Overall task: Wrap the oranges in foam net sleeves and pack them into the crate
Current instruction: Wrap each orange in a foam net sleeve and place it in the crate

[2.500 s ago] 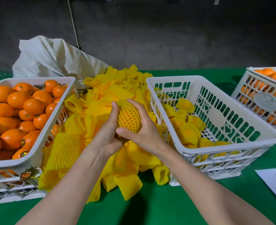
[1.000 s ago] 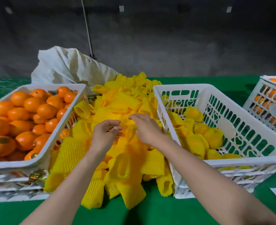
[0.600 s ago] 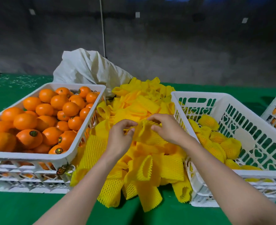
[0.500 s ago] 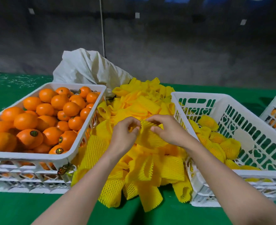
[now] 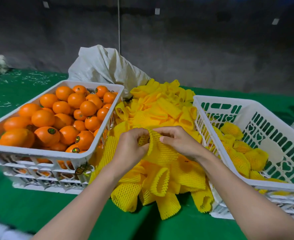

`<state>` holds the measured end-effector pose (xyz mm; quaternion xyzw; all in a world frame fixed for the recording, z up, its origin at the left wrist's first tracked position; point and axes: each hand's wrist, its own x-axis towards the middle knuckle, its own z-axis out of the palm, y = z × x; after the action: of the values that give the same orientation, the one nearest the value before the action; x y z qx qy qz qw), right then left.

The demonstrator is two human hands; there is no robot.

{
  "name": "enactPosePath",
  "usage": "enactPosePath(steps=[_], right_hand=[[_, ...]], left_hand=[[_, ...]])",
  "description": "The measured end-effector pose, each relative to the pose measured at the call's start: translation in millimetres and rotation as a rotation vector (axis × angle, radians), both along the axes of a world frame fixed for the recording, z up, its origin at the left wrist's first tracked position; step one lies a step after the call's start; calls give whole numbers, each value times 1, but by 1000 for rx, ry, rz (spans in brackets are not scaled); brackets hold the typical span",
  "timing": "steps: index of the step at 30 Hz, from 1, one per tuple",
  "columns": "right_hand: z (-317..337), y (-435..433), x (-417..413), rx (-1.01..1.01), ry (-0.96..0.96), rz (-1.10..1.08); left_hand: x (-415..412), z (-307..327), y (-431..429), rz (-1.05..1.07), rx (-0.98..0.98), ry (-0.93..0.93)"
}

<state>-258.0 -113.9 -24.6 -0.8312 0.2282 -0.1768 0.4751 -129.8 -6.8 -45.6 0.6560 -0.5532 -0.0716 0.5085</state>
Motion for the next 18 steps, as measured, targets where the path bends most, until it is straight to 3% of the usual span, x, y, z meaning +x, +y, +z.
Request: enactPosePath(steps=[10, 18], right_hand=[[2, 15, 33, 16, 108, 77], [2, 19, 43, 239, 129, 187]], left_hand=[[10, 7, 32, -35, 126, 26], [7, 9, 55, -43, 61, -302]])
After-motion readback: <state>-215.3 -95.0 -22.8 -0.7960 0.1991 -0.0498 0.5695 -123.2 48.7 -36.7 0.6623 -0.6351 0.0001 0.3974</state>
